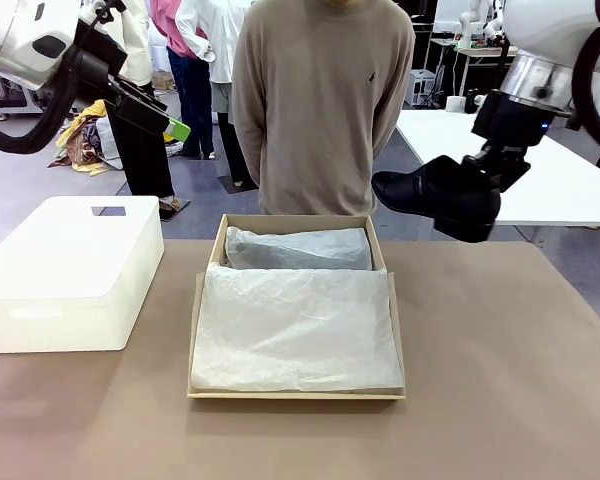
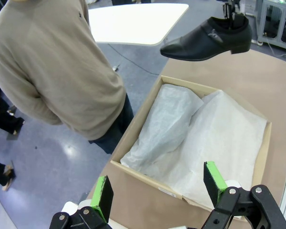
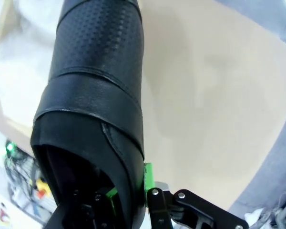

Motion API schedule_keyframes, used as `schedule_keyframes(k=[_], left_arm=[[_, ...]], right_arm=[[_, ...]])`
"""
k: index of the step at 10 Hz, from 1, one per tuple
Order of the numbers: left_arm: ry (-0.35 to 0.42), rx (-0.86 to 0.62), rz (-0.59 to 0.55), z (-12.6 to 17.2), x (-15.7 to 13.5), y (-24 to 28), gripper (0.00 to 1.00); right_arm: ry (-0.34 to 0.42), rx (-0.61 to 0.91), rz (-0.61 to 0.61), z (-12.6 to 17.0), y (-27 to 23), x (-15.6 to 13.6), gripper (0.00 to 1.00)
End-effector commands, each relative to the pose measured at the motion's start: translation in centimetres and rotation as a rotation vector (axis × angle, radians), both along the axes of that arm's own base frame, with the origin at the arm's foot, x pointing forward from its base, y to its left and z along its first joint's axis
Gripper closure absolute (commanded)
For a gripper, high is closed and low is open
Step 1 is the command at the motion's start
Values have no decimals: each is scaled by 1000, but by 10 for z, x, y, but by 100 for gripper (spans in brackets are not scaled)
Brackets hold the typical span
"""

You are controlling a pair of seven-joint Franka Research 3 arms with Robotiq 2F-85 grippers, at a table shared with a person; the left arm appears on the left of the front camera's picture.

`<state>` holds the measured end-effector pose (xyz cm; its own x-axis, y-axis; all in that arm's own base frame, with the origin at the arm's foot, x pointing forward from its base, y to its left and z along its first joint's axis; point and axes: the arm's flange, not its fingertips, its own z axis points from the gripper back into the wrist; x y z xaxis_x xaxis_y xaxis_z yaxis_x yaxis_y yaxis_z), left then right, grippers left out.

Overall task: Pack the shoes into the box.
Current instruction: Place the other shoe of the Shoes into the Shoes Box.

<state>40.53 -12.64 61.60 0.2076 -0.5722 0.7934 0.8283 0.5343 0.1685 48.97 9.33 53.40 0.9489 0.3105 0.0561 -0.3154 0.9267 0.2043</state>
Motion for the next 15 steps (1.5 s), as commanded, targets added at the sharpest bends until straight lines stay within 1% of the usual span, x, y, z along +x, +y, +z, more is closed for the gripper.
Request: schedule_keyframes(k=[1, 2, 3, 5, 6, 7, 8, 15], left_arm=[[-9, -13, -24, -2, 2, 2, 0], [-9, -13, -24, -2, 2, 2, 0], [-9, -13, -24, -2, 2, 2, 0], [-9, -13, -24, -2, 2, 2, 0], [-9, -13, -24, -2, 2, 2, 0], [-9, -13, -24, -2, 2, 2, 0], [-9, -13, -24, -2, 2, 2, 0], [-9, -13, -24, -2, 2, 2, 0]], right_arm=[[-36, -47, -169, 0, 31, 2, 100], [-50, -75, -218, 0, 49, 7, 100], [-18, -63, -227, 0, 64, 13, 100], [-22, -86, -273, -3, 88, 20, 100], [-13, -88, -271, -3, 94, 20, 100], [-19, -85, -267, -2, 91, 19, 100], [1, -71, -243, -14, 88, 13, 100], [9, -79, -243, -18, 90, 16, 100]])
